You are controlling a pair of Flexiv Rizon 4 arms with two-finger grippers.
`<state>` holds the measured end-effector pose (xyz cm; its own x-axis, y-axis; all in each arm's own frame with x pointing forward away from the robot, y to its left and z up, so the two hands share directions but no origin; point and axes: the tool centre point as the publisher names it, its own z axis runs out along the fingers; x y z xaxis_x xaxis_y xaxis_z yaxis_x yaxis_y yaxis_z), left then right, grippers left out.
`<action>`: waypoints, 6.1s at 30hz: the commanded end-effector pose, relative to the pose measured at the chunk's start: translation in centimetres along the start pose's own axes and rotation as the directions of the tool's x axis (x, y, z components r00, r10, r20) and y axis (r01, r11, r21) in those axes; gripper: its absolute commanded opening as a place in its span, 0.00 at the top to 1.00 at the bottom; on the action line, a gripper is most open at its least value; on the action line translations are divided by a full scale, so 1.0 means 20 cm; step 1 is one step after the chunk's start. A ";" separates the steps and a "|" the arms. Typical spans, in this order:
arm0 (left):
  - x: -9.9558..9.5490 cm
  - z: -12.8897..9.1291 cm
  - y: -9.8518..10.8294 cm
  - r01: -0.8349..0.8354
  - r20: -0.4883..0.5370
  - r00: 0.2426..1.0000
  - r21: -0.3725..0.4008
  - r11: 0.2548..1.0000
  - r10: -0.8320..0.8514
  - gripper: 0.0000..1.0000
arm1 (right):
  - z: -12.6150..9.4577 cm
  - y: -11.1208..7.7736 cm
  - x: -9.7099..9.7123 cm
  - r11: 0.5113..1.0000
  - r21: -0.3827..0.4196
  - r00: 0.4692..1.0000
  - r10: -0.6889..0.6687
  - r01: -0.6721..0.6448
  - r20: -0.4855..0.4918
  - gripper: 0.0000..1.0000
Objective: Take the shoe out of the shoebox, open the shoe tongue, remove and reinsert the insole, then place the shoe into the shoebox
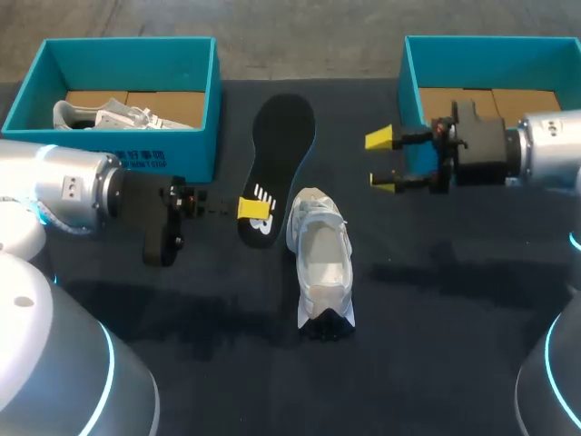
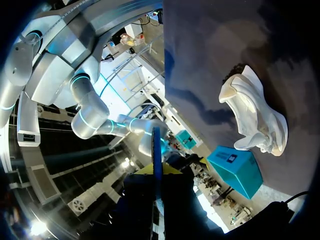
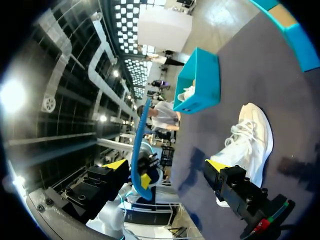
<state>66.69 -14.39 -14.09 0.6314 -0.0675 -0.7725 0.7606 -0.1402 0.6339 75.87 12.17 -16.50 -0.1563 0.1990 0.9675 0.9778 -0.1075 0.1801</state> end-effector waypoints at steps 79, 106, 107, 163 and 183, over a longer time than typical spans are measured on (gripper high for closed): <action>0.00 0.01 -0.01 -0.003 -0.001 1.000 -0.003 1.000 0.003 1.00 | 0.45 0.04 0.29 0.994 0.026 0.994 0.102 -0.102 -0.027 0.82; 0.00 0.01 -0.01 -0.003 -0.001 1.000 -0.003 1.000 0.003 1.00 | 0.47 0.05 0.30 0.992 0.051 0.993 0.119 -0.118 -0.022 1.00; 0.00 0.01 -0.01 -0.003 -0.001 1.000 -0.003 1.000 0.003 1.00 | 0.47 0.05 0.30 0.992 0.052 0.993 0.120 -0.119 -0.023 1.00; -0.07 -0.48 0.57 0.606 -0.794 0.567 0.221 0.764 -0.220 0.00 | 0.50 0.11 -0.13 0.992 0.060 0.993 0.116 -0.115 -0.013 1.00; -0.03 -0.41 0.71 0.583 -0.965 0.224 0.242 0.775 0.133 0.00 | 0.48 0.15 -0.19 0.988 -0.013 0.988 0.152 -0.152 0.016 1.00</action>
<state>78.52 -7.84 -4.76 0.3662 0.8734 -0.3210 0.9249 -0.3796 0.0224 80.96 20.32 -21.44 -0.0034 0.1939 0.9810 0.9891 -0.1437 0.0318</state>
